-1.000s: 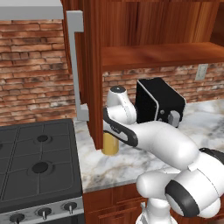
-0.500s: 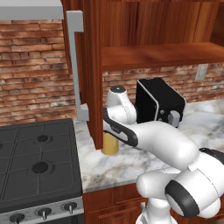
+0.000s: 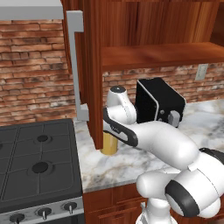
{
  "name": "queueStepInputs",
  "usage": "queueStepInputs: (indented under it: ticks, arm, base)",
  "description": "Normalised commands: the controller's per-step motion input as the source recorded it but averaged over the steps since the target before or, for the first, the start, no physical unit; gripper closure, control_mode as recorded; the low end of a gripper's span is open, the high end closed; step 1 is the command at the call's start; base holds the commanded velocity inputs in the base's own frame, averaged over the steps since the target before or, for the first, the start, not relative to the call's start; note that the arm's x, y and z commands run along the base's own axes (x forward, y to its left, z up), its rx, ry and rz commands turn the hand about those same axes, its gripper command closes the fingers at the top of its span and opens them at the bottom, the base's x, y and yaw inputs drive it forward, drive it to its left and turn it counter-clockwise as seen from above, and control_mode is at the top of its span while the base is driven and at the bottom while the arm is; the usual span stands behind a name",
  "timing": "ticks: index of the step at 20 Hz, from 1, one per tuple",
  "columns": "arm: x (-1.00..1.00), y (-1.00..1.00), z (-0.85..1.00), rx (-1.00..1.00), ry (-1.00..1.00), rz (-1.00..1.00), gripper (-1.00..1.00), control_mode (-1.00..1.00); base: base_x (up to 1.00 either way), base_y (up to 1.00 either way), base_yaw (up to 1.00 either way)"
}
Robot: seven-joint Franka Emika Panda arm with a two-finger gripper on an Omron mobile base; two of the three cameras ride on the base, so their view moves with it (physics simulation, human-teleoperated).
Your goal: There is a tray on the dining counter. Grab the cup, mug, and pitcher and place them on the tray. The pitcher may be placed next to the tray if it cannot fit the tray.
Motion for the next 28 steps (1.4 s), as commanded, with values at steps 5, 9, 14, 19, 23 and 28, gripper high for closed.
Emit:
queueStepInputs:
  ticks: [5, 9, 14, 19, 23, 28]
  arm:
    - [0.00, 0.00, 0.00, 0.00, 0.00, 0.00, 1.00, -1.00]
    - [0.00, -0.04, 0.00, 0.00, 0.00, 0.00, 1.00, -1.00]
    - [-0.01, -0.14, 0.00, 0.00, -0.03, 0.03, 1.00, -1.00]
    - [-0.30, -0.06, 0.06, 0.00, -0.15, 0.05, 1.00, -1.00]
    - [-0.48, -0.01, 0.22, 0.00, -0.21, 0.06, 1.00, -1.00]
    - [-0.42, -0.09, 0.41, 0.00, -0.17, 0.04, 1.00, -1.00]
  base:
    - [0.00, 0.00, 0.00]
    - [0.00, 0.00, 0.00]
    - [0.00, 0.00, 0.00]
    - [0.00, 0.00, 0.00]
    - [0.00, 0.00, 0.00]
    - [0.00, 0.00, 0.00]
